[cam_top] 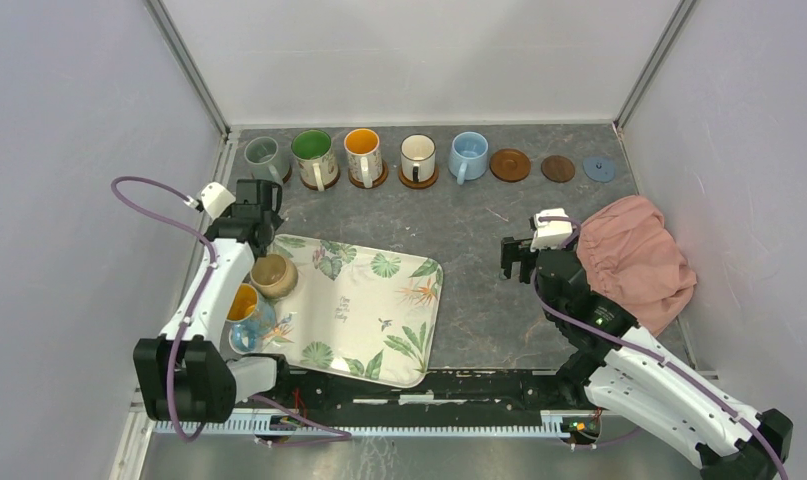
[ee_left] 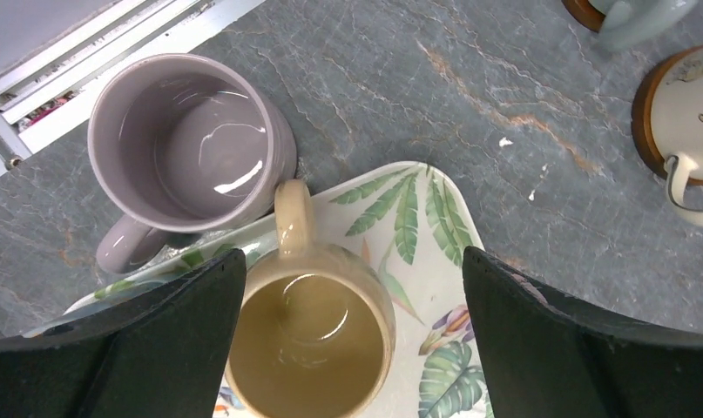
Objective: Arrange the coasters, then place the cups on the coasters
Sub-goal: Move the cup to the tray.
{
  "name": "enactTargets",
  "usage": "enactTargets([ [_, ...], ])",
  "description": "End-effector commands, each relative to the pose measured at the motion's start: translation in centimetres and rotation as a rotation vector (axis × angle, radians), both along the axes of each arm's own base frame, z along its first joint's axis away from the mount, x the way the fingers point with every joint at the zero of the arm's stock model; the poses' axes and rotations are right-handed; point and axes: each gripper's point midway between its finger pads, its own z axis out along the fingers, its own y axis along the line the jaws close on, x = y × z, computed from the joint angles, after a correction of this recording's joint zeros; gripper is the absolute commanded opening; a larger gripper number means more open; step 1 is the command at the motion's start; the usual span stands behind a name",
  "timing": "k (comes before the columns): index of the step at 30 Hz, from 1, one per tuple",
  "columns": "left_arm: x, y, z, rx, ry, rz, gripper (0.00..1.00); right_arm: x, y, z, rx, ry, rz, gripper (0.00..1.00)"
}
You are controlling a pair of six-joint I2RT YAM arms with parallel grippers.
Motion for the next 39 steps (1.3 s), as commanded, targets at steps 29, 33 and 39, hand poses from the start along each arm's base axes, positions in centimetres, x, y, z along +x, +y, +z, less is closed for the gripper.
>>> enactTargets([
  [29, 1.2, 0.8, -6.3, -0.127, 0.046, 0.015, 1.00, 0.2, 0.1, 0.6, -0.005, -0.024, 0.007, 0.98],
  [33, 1.4, 0.1, -6.2, -0.141, 0.041, -0.018, 1.00, 0.2, 0.1, 0.6, -0.003, -0.024, 0.008, 0.98],
  [39, 1.8, -1.9, -6.0, -0.144, 0.036, -0.079, 1.00, 0.2, 0.0, 0.6, -0.004, -0.024, 0.005, 0.98],
])
